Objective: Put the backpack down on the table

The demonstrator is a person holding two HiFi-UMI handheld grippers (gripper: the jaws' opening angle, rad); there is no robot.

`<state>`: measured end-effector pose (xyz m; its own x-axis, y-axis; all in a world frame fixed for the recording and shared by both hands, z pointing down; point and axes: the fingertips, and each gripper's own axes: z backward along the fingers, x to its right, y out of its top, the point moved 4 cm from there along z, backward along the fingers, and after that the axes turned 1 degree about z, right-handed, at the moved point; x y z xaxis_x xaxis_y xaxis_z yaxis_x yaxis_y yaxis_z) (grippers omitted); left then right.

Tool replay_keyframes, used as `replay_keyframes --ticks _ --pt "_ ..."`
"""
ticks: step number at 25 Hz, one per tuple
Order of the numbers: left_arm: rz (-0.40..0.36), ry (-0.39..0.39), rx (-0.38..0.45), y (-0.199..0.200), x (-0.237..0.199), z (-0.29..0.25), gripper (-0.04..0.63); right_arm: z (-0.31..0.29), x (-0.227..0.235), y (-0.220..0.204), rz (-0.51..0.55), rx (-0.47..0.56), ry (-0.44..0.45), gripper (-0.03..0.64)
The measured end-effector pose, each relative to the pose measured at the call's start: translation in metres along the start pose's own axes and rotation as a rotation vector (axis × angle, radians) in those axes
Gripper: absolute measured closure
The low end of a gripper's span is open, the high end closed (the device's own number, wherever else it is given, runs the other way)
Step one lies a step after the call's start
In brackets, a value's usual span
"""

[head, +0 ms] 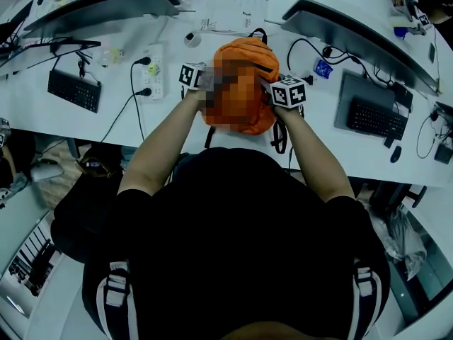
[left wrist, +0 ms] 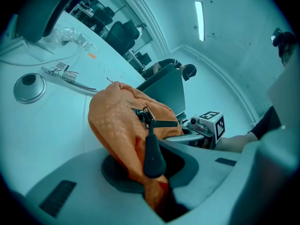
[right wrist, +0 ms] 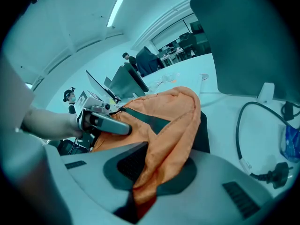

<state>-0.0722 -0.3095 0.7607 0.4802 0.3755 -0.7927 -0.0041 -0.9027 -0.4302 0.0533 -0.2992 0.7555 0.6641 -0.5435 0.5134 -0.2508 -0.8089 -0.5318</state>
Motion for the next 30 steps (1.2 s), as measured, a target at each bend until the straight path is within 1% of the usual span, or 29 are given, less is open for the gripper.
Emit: replay_keyframes --ticks 8,14,16,19,23,28,30 --pt "0.009 0.005 0.013 -0.001 -0.003 0.001 0.546 -0.003 0.001 -0.001 -0.010 -0.003 0.002 0.555" --pt "0.027 0.006 0.014 -0.001 -0.001 0.001 0.546 -0.001 0.002 -0.001 -0.012 0.026 0.006 0.553" --pt "0.031 0.010 0.015 -0.001 -0.001 0.002 0.537 0.000 0.003 -0.001 -0.023 0.035 0.012 0.547" --pt "0.026 0.024 0.018 -0.003 -0.002 0.004 0.498 0.003 0.003 0.002 -0.038 0.060 0.025 0.484" --pt "0.017 0.055 0.019 -0.007 0.003 0.008 0.409 0.010 0.005 0.004 -0.057 0.101 0.032 0.422" --pt "-0.008 0.126 0.028 -0.009 0.001 0.017 0.329 0.020 0.005 0.000 -0.070 0.119 0.023 0.385" --pt "-0.015 0.156 0.030 -0.011 -0.001 0.021 0.313 0.025 0.005 -0.002 -0.072 0.123 0.016 0.379"
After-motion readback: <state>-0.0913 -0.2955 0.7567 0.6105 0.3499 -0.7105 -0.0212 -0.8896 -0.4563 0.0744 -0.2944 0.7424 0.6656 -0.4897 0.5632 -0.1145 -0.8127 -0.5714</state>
